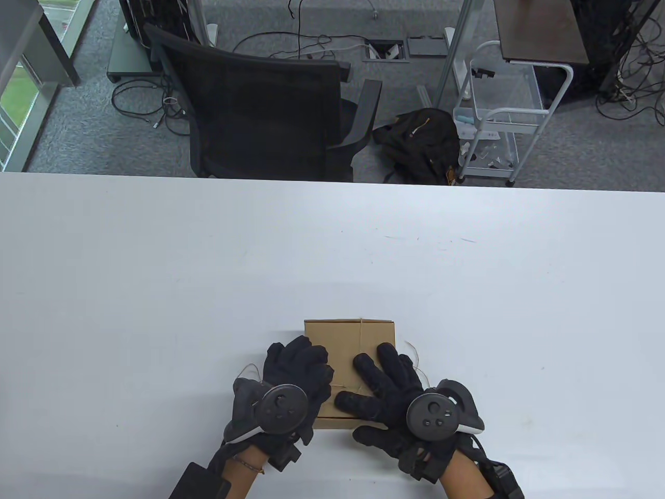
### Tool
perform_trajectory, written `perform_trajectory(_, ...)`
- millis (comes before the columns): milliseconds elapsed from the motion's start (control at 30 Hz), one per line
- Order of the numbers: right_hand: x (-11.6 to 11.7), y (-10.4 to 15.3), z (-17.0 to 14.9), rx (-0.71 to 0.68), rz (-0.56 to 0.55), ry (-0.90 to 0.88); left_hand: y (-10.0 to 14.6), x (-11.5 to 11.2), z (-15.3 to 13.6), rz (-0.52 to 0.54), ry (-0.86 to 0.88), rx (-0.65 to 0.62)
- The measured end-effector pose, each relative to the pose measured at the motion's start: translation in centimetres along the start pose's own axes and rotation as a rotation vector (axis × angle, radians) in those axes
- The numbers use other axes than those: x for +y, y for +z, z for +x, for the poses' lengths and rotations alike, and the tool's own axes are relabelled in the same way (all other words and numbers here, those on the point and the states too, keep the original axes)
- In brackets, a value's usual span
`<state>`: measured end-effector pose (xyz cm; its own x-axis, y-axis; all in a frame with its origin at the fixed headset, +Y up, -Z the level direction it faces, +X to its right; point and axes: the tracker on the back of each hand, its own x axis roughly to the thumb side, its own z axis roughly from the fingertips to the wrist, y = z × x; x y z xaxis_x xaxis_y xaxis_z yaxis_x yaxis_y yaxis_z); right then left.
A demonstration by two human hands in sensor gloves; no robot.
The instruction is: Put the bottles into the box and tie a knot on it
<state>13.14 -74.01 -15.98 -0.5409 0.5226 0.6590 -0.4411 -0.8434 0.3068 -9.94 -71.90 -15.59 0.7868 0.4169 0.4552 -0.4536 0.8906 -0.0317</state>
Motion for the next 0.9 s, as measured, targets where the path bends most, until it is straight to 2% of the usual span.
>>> perform_trajectory(167, -0.2, -0.2, 0.5, 0.014, -0.027, 0.118, 0.4, 0.9, -0.9, 0.08, 0.177, -0.045)
perform_trajectory(233, -0.1, -0.3, 0.8, 0.018, -0.046, 0.147, 0.4, 1.0, -1.3, 0.098, 0.179, -0.046)
perform_trajectory(367, -0.2, -0.5, 1.1, 0.017, -0.057, 0.214, 0.5, 1.0, -2.0, 0.141, 0.396, -0.032)
perform_trajectory(467, -0.3, -0.4, 1.0, 0.03, -0.072, 0.211, 0.4, 1.1, -2.3, 0.123, 0.466, -0.052)
perform_trajectory(533, -0.2, -0.4, 0.9, 0.048, -0.086, 0.183, 0.3, 1.0, -2.2, 0.086, 0.46, -0.08)
perform_trajectory(667, 0.0, -0.3, 0.5, 0.063, -0.1, 0.124, 0.2, 0.6, -1.5, 0.041, 0.259, -0.109)
perform_trajectory(833, -0.2, 0.1, -0.1, 0.036, -0.135, -0.014, 0.3, 0.3, -1.0, 0.004, 0.165, -0.127)
perform_trajectory(900, -0.3, 0.2, -0.3, 0.03, -0.156, -0.067, 0.3, 0.2, -1.1, 0.009, 0.183, -0.129)
